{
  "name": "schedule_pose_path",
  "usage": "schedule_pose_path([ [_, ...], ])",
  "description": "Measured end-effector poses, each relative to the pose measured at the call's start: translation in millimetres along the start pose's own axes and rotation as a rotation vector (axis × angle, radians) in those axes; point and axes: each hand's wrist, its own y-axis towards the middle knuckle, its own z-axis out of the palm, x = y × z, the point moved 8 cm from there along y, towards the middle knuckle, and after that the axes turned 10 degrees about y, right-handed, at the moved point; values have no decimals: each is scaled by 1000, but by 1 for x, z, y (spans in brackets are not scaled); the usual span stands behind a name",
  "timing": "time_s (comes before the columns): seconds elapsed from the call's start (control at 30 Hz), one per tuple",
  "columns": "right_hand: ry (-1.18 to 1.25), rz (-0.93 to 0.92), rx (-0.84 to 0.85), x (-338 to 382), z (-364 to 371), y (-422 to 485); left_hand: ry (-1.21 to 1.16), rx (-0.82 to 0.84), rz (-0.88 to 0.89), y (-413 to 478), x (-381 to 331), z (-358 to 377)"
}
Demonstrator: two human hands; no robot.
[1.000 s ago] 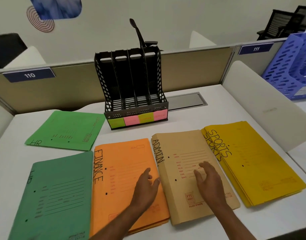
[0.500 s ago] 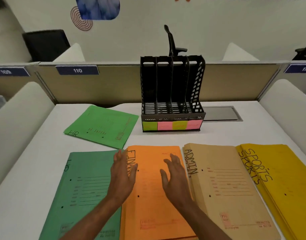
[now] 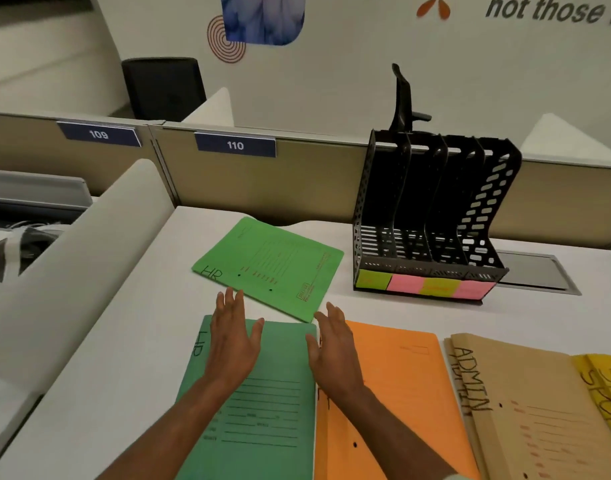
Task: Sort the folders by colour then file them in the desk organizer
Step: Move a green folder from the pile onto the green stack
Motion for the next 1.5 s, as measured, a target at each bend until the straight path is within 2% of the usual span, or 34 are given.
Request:
schedule_pose_path([
  [0.27, 165, 204, -6, 3, 29, 50, 75, 96, 80, 42, 27, 31],
  [0.63, 658, 686, -272, -30, 41, 79, 220, 343, 136, 67, 39, 71],
  [0.9, 860, 828, -391, -40, 42, 83, 194, 361, 118, 70, 41, 73],
  [1.03, 904, 831, -474, -43, 34, 85, 63, 317, 86, 72, 37, 64],
  [1.27, 968, 783, -498, -26, 30, 86, -363, 109, -151, 59, 27, 31],
  [1.4, 1097, 792, -466, -10, 37, 76, -663, -9, -473, 42, 35, 24],
  [1.5, 1182, 797, -457, 3, 40, 58, -967, 64, -735, 27, 42, 38],
])
